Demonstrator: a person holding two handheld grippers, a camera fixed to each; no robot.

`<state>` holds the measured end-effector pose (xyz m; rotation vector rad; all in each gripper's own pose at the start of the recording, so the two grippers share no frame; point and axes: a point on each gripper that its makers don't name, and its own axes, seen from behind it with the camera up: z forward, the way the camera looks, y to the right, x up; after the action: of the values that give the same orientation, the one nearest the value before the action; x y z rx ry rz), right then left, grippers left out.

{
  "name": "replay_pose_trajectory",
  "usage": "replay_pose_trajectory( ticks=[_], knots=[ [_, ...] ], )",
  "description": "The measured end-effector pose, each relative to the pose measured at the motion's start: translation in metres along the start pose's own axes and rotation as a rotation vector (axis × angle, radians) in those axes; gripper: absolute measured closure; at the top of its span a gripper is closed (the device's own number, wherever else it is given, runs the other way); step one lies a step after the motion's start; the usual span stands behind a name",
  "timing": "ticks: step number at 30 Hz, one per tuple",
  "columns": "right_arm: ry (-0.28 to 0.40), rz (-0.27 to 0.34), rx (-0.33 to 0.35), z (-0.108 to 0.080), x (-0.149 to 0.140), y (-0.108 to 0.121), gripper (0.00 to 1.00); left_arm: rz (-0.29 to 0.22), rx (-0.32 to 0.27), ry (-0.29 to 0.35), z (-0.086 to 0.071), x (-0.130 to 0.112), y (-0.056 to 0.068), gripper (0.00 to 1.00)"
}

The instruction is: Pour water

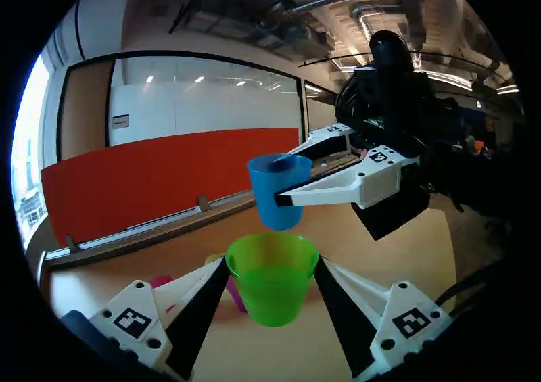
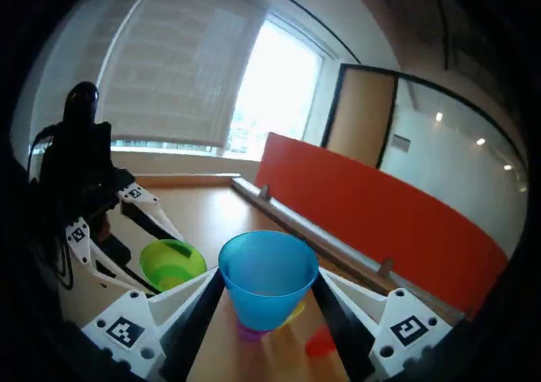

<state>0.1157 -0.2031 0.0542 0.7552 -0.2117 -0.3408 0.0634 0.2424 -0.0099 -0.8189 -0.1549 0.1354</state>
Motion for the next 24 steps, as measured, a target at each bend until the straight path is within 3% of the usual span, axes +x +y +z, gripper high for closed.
replay_pose_trajectory(
  ticks=[6, 24],
  knots=[
    [-0.084, 0.068, 0.033, -0.003, -0.032, -0.002, 0.09, -0.004, -0.006, -0.035, 0.004, -0.012, -0.002, 0.12],
    [-0.318, 0.101, 0.095, -0.006, -0.129, -0.008, 0.09, 0.023, -0.043, -0.206, 0.023, -0.070, -0.003, 0.12]
  ],
)
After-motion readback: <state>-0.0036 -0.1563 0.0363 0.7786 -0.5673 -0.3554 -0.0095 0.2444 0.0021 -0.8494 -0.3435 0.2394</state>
